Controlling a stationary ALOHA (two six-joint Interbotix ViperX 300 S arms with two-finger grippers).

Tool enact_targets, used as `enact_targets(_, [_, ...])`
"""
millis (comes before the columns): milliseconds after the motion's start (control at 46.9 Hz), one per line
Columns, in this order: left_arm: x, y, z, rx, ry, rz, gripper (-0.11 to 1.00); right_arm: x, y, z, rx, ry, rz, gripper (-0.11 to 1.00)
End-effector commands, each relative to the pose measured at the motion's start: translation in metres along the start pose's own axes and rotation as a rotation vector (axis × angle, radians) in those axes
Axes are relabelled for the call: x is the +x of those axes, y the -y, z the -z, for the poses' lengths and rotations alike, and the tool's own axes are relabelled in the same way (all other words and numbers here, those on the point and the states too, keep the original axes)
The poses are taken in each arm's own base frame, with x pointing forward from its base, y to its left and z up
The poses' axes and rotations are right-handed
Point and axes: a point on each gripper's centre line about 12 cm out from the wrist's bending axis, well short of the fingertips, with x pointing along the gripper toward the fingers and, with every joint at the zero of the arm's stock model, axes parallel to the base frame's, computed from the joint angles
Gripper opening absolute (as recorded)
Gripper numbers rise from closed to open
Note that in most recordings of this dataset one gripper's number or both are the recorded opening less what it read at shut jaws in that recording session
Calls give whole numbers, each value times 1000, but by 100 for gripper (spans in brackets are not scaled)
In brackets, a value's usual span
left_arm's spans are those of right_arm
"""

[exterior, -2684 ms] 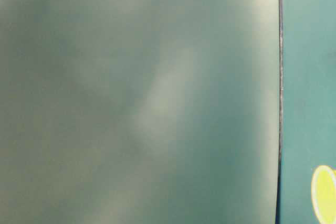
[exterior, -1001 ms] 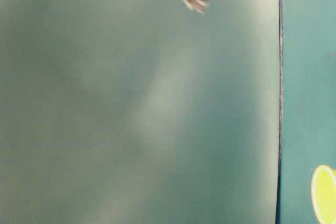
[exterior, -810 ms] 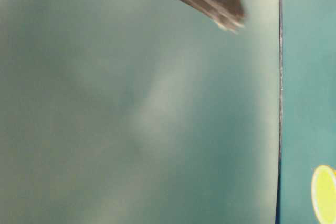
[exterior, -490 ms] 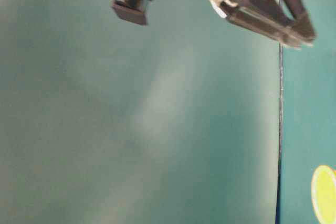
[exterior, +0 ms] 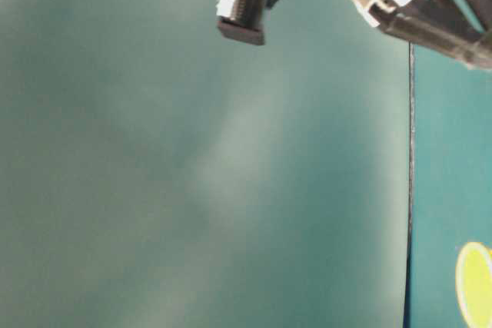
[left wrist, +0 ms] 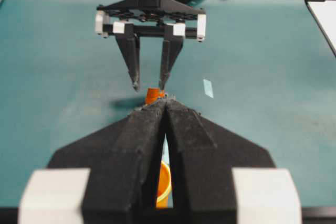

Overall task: Move the block backward with right arm.
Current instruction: 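Move the right gripper left and lower it over the orange cube, then close the right gripper on the orange cube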

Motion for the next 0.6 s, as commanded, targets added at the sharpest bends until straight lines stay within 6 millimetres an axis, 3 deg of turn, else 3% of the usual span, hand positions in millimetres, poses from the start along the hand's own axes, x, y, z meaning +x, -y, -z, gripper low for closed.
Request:
enact_targets(0, [2, 0, -11, 3, 26, 2, 0, 1, -5, -4, 9, 26, -13, 52])
enact_targets(575, [3, 0, -9, 3, 12, 2, 0, 10, -5, 9, 15, -6, -12, 60])
